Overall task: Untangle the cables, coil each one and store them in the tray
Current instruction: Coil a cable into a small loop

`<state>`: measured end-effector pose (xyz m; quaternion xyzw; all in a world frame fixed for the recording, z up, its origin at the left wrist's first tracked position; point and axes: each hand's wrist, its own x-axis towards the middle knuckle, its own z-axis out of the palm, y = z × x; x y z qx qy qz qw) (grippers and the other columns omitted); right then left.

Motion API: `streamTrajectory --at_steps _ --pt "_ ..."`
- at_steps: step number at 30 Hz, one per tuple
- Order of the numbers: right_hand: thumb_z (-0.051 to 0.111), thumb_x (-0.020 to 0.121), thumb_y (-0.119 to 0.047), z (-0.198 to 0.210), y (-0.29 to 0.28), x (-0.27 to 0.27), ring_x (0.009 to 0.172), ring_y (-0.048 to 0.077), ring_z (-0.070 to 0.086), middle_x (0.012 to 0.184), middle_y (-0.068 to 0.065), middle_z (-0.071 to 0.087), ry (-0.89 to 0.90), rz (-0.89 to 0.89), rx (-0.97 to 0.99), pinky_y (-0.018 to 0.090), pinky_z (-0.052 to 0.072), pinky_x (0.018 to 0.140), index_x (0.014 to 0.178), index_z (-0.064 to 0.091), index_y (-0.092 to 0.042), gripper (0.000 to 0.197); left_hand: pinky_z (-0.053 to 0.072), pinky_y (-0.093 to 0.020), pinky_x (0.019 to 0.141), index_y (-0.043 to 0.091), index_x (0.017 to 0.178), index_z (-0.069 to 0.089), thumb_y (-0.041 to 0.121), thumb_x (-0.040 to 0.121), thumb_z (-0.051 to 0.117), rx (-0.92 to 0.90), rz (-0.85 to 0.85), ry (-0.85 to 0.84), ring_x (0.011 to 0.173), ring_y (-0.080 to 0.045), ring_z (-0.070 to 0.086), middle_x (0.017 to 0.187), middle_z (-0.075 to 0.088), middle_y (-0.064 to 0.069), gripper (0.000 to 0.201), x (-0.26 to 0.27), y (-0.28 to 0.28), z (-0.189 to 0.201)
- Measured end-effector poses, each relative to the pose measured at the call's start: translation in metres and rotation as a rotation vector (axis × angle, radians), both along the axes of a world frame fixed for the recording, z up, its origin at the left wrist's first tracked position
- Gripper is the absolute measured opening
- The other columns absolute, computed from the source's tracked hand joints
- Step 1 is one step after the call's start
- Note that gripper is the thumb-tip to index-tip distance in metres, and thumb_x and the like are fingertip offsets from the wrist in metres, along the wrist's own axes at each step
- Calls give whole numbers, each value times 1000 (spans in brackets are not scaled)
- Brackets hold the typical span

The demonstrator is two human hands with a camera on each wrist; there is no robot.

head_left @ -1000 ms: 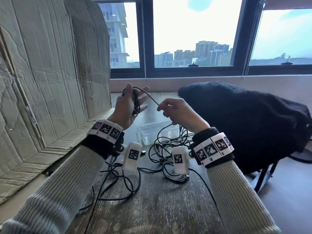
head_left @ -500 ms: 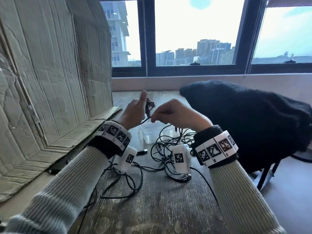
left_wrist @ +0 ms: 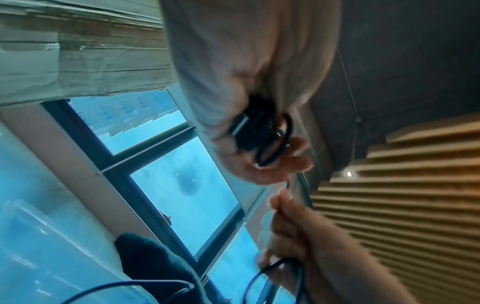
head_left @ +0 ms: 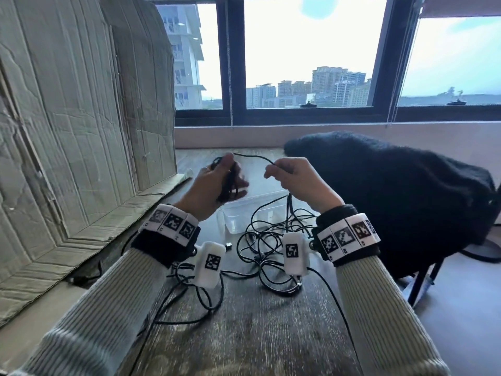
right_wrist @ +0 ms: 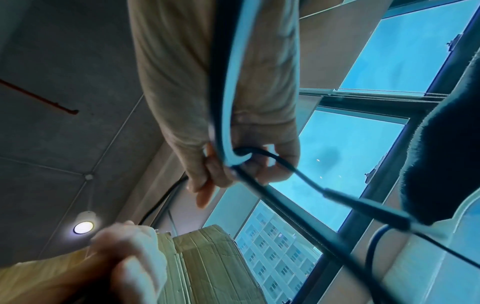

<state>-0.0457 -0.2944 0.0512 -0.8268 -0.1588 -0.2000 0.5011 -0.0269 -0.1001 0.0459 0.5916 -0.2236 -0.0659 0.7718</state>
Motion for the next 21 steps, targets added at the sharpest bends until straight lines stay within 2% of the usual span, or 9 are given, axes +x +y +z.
streamTrajectory --at_steps 2,4,6,8,10,12,14,16,21 --pt "53 96 -17 -3 2 2 52 11 35 68 3 47 45 15 -46 14 27 42 93 71 -8 20 59 -42 77 8 81 56 34 100 39 -167 96 73 90 -25 71 88 71 -11 36 5 0 4" --pt "52 96 -18 -8 9 7 53 6 39 69 -5 52 65 19 -128 9 31 44 98 71 -10 20 55 -50 85 8 84 55 36 102 33 -226 136 108 106 -30 66 110 68 -17 40 8 -2 6" --pt "54 96 -20 -14 18 12 52 0 42 70 -11 55 86 26 -249 6 33 46 101 70 -13 18 53 -52 87 9 85 54 37 103 27 -253 169 104 110 -29 64 113 67 -15 43 8 -5 7" --pt "55 96 -19 -21 25 14 57 -1 50 76 -10 61 156 75 -406 11 40 55 105 69 -13 18 54 -53 84 9 89 50 37 103 26 -347 181 116 96 -26 69 94 69 -10 39 8 -3 8" --pt "57 95 -22 -28 28 16 67 10 59 81 -2 67 257 131 -551 21 50 66 107 69 -11 20 58 -50 74 11 90 46 37 103 31 -458 202 145 70 -17 68 71 60 -3 32 12 3 11" --pt "57 94 -33 -27 28 11 60 11 54 76 2 65 290 151 -601 21 46 60 103 71 -10 28 55 -32 56 17 87 43 37 102 35 -491 293 169 50 -7 51 60 47 6 27 18 12 14" --pt "54 92 -47 -18 25 3 52 10 41 67 2 55 261 122 -511 19 33 52 97 74 -12 41 35 -17 40 21 83 42 38 102 37 -476 431 154 41 -5 37 56 41 9 26 26 23 17" --pt "52 92 -49 -7 14 -4 58 14 41 67 2 54 187 75 -374 22 31 53 93 75 -12 43 23 -14 38 23 80 42 37 102 37 -411 569 95 39 -5 31 58 40 8 26 32 33 19" --pt "61 92 -29 5 -32 -2 52 12 36 60 -1 54 -9 -121 43 24 30 49 82 73 -16 20 22 -12 34 22 76 51 33 101 40 -184 811 -48 33 -4 34 50 45 9 29 46 62 8"
